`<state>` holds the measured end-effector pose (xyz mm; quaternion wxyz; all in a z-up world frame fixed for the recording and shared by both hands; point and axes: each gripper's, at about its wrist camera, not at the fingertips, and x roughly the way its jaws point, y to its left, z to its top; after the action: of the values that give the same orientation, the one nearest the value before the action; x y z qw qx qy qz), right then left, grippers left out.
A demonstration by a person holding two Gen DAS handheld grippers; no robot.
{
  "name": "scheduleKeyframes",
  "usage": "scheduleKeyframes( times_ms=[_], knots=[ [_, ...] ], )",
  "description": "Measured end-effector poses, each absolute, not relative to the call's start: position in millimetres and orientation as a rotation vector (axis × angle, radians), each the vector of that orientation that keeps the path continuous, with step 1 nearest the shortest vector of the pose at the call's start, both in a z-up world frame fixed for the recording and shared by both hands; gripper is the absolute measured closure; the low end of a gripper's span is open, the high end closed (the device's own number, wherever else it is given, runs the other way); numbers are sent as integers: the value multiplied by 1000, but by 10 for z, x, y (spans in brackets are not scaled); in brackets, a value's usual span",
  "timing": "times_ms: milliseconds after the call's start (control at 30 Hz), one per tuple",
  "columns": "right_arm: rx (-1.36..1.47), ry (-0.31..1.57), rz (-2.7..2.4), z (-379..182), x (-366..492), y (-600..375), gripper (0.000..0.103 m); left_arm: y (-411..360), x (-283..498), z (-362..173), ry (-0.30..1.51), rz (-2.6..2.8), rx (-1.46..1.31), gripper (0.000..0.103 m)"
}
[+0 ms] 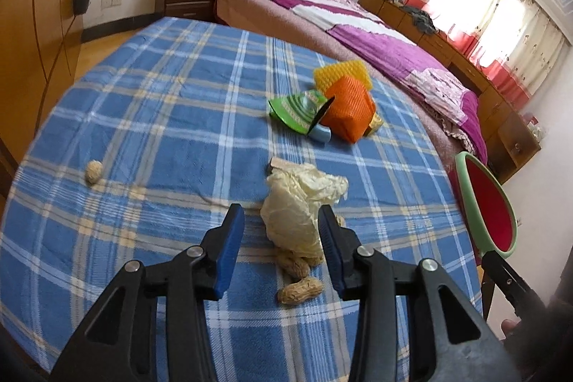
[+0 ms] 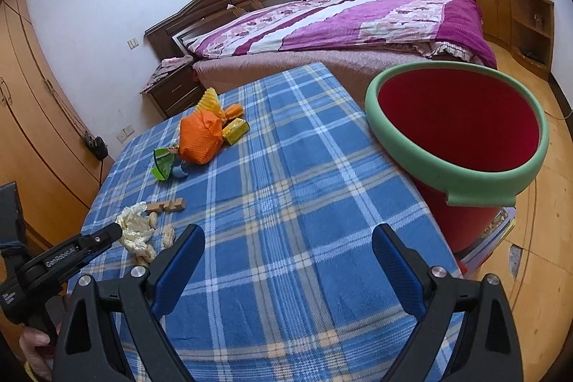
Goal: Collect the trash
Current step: 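Grasp the crumpled white plastic bag with the left tool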
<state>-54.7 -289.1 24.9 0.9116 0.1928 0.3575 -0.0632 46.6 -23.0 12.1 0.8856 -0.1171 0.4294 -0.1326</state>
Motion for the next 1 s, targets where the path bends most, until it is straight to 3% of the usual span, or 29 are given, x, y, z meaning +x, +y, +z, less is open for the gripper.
scheduleKeyframes(
  times_ms=[367,433,533,1000],
  knots=[
    [402,764,-125,177,-503,-2918,7,-342,580,-20,925,-308,-253,61],
    [400,768,-122,171,-500,-2908,7,-330,582,-18,918,-324,-262,73],
    [392,774,-114,169,-470,-2869,7,-302,581,-1,909,-345,-276,76],
    [348,804,-34,256,-139,-2468,7,134,530,264,806,-251,-327,76]
  ],
)
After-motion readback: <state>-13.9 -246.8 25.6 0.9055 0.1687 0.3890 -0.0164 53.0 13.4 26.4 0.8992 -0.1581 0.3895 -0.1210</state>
